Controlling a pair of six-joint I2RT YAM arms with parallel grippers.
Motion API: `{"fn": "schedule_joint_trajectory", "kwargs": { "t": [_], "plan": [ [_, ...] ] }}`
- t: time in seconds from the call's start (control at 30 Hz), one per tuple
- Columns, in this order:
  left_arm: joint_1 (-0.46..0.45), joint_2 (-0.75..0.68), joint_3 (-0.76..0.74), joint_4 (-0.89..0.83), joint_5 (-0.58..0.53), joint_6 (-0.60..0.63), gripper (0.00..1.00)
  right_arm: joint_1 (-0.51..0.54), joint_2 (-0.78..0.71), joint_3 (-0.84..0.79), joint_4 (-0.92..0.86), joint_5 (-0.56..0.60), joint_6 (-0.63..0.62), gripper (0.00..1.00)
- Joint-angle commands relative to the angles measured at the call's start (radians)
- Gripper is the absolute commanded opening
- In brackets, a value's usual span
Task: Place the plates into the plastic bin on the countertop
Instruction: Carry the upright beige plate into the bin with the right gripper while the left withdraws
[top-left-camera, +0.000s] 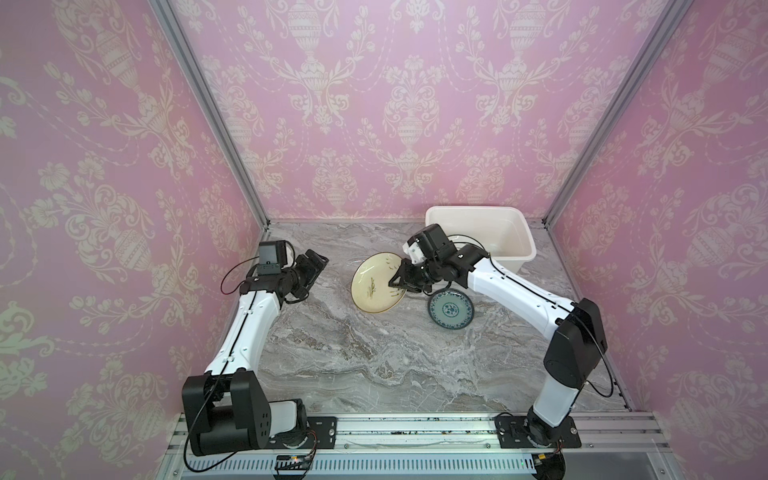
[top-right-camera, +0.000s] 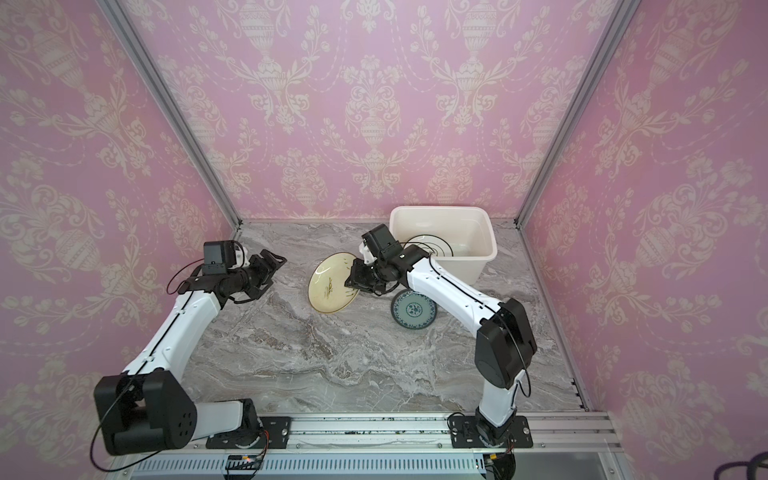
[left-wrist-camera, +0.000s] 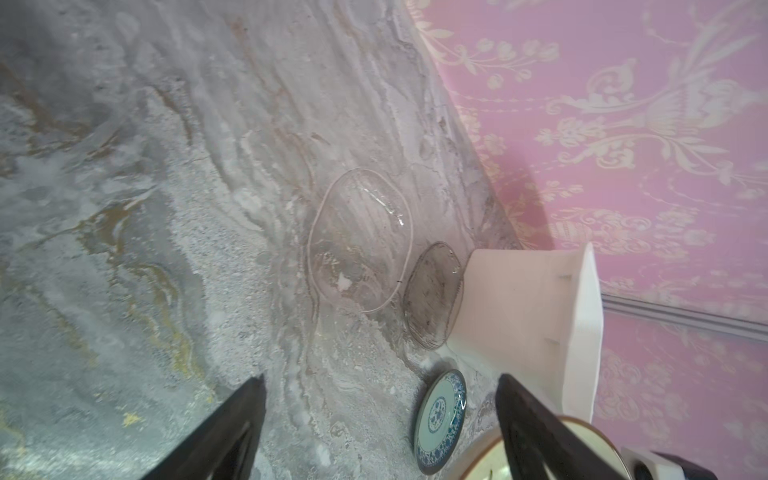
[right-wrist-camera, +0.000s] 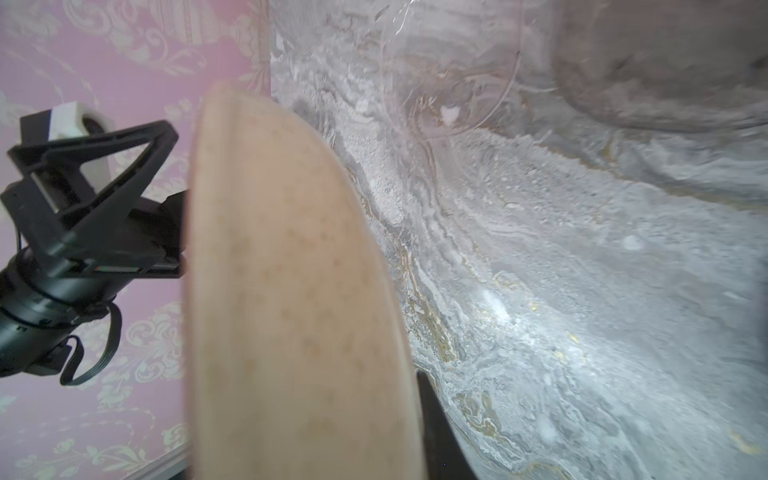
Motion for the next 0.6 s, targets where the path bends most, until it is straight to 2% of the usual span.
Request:
{"fn": "schedule_joint_trajectory", "kwargs": {
  "t": [0.0,0.2,0.4,0.57],
  "plan": [
    [-0.032,0.001,0.043,0.091,0.056,0.049,0.92,-0.077,-0.079,0.11,-0.057,-0.011,-0.043,0.13],
    [-0.135,-0.007,0.08,0.102,0.047,0.155,0.95,-0.241,-0.085,0.177,-0.057,-0.019,-0.041,0.13],
    [-0.263,0.008,0.149,0.075,-0.024,0.269,0.95,-0.383,-0.071,0.19,-0.037,-0.01,-0.035,0.12],
    [-0.37,0.051,0.21,0.056,-0.084,0.315,0.95,-0.493,-0.015,0.246,-0.085,0.026,-0.022,0.11]
  ]
}}
